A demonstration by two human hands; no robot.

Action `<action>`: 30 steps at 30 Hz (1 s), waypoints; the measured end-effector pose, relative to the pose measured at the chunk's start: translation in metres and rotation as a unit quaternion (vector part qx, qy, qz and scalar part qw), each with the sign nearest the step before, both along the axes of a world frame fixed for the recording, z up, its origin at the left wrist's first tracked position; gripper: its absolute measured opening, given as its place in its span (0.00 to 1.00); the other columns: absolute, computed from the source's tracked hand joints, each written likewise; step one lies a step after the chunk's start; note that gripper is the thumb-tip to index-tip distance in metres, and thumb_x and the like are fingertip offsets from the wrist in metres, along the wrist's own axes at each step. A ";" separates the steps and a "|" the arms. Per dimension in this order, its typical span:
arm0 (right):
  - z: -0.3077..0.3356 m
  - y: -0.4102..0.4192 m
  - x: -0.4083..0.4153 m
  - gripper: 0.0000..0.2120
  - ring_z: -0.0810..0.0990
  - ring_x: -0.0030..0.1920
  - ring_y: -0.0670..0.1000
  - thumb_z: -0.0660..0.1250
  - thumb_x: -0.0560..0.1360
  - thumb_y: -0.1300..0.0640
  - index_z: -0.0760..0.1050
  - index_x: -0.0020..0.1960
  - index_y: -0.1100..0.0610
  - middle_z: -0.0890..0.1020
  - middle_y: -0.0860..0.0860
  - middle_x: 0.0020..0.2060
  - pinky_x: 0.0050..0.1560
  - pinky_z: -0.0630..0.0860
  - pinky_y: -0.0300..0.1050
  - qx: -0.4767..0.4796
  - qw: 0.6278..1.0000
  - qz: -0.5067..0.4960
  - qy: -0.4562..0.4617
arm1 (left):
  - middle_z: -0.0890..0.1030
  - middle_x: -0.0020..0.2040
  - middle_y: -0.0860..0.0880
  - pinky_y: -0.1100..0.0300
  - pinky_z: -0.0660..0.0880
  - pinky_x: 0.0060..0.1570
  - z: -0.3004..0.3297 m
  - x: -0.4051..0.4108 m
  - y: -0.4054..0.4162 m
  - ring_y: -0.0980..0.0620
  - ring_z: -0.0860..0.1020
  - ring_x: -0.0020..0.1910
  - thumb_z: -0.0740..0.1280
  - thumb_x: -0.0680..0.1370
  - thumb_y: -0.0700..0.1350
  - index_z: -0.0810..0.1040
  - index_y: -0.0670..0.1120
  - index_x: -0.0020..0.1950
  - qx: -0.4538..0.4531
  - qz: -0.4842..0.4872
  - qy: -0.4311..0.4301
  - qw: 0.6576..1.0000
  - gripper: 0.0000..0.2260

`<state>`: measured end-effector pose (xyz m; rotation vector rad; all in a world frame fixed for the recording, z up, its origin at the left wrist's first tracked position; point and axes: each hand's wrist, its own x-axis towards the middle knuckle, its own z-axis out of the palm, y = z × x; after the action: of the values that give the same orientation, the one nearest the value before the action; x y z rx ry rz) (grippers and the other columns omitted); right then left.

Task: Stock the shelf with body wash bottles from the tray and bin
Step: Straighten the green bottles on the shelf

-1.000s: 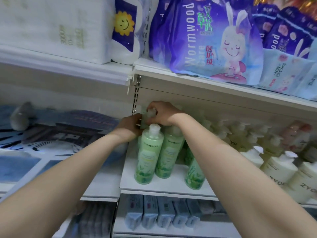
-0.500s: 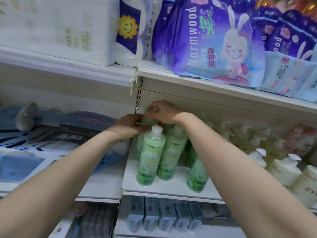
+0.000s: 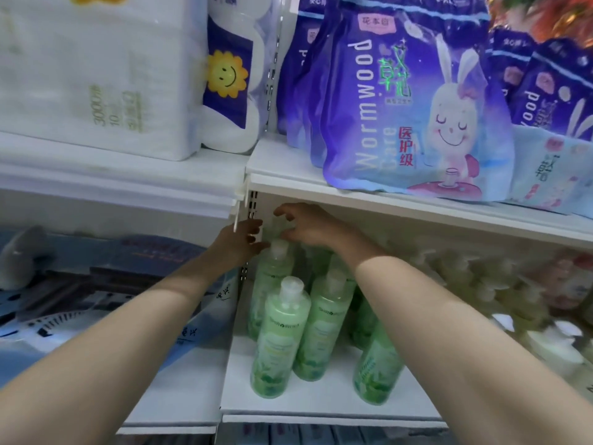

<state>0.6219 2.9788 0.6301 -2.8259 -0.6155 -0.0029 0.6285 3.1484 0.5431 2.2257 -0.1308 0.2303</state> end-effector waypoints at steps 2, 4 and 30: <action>-0.002 0.004 0.008 0.28 0.76 0.63 0.56 0.70 0.77 0.56 0.66 0.76 0.52 0.73 0.55 0.69 0.62 0.73 0.46 -0.024 1.000 0.004 0.004 | 0.78 0.60 0.46 0.58 0.74 0.61 -0.006 0.008 -0.001 0.46 0.79 0.56 0.69 0.77 0.41 0.72 0.42 0.70 0.009 -0.011 0.008 1.000 0.21; -0.005 0.007 0.013 0.29 0.75 0.63 0.56 0.70 0.77 0.57 0.65 0.75 0.53 0.72 0.55 0.69 0.58 0.72 0.42 -0.019 1.000 0.005 0.009 | 0.79 0.55 0.46 0.68 0.76 0.51 -0.010 0.010 -0.005 0.50 0.79 0.51 0.67 0.77 0.36 0.75 0.42 0.66 0.028 -0.035 -0.001 0.999 0.17; 0.000 -0.001 -0.040 0.17 0.79 0.56 0.53 0.65 0.79 0.44 0.77 0.62 0.53 0.81 0.52 0.58 0.55 0.73 0.44 0.112 0.993 -0.009 -0.047 | 0.82 0.51 0.49 0.62 0.74 0.52 0.005 -0.057 -0.009 0.51 0.80 0.48 0.68 0.78 0.44 0.79 0.48 0.59 -0.136 0.044 -0.138 0.980 0.10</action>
<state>0.5823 2.9783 0.6303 -2.6253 -0.5712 -0.1966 0.5717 3.1395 0.5480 1.9207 -0.1419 0.5731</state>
